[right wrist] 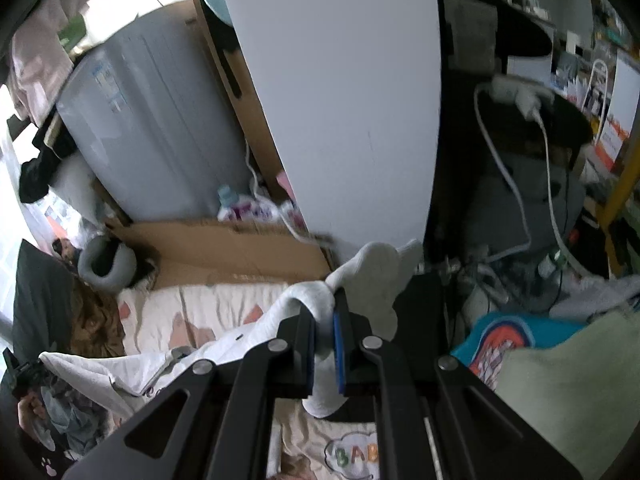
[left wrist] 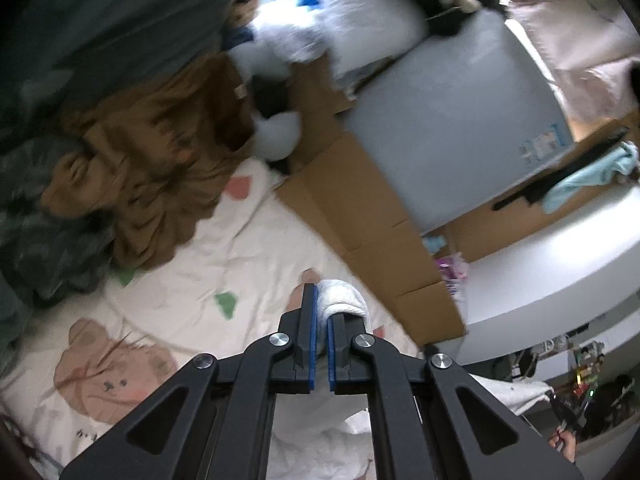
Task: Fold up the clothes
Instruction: 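Lower the grey sweatshirt onto the duvet and open both tools, then move the left tool to the sweatshirt hem and close on it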
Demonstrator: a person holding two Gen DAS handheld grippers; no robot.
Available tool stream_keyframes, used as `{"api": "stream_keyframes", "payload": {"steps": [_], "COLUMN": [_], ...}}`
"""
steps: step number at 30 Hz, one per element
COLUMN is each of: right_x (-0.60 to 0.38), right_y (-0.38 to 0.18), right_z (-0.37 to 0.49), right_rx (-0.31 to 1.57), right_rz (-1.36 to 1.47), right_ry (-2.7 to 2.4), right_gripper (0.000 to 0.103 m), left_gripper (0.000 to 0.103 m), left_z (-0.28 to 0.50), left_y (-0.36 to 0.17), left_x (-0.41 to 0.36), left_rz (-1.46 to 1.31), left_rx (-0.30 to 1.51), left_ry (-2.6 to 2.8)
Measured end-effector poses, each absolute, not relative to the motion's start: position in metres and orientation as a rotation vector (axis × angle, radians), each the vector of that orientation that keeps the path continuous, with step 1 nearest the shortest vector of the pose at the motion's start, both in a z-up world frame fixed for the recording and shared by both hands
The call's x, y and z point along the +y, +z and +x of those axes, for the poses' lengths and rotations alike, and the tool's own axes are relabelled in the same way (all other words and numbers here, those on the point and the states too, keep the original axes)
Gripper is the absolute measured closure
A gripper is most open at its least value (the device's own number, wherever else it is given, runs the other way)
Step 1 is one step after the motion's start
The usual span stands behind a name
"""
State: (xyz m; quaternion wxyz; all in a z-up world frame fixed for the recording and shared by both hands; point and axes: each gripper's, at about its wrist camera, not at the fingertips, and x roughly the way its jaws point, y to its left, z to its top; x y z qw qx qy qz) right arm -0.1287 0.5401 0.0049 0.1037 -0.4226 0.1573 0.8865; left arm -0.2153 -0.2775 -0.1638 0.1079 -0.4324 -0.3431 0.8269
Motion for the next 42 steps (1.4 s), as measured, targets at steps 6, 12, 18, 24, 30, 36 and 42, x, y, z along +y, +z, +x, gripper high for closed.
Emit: {"api": "stream_keyframes", "payload": {"steps": [6,12,18,24,30,36,42], "right_x": [0.542,0.542,0.547,0.547,0.547,0.542,0.536], "right_y": [-0.071,-0.137,-0.184,-0.219,-0.248,-0.256,-0.259], "right_z": [-0.115,-0.085,-0.049,-0.008,0.024,0.042,0.046], "right_rx": [0.501,0.5,0.521,0.582,0.636,0.666,0.671], "right_rz": [-1.382,-1.553,-1.656,-1.733,-1.781,-1.805,-1.819], "right_ry": [2.533,2.439,2.316,2.207,2.094,2.065,2.068], "right_gripper": [0.096,0.096,0.096,0.095,0.089,0.084,0.079], "left_gripper": [0.1,0.1,0.1,0.099,0.058,0.046,0.046], "left_z": [-0.202,-0.189,-0.173,-0.157,-0.13,-0.104,-0.081], "left_y": [-0.219,-0.257,-0.298,-0.328,-0.344,-0.353,-0.359], "left_x": [-0.294,-0.31,-0.333,-0.348,-0.355,-0.359,-0.35], "left_rz": [-1.395,-1.478,-1.594,-1.778,-1.945,-2.039,-2.176], "left_rx": [-1.037,-1.03,-1.065,-1.048,-0.996,-0.974,-0.847], "left_ry": [2.441,2.452,2.449,2.393,2.339,2.263,2.182]}}
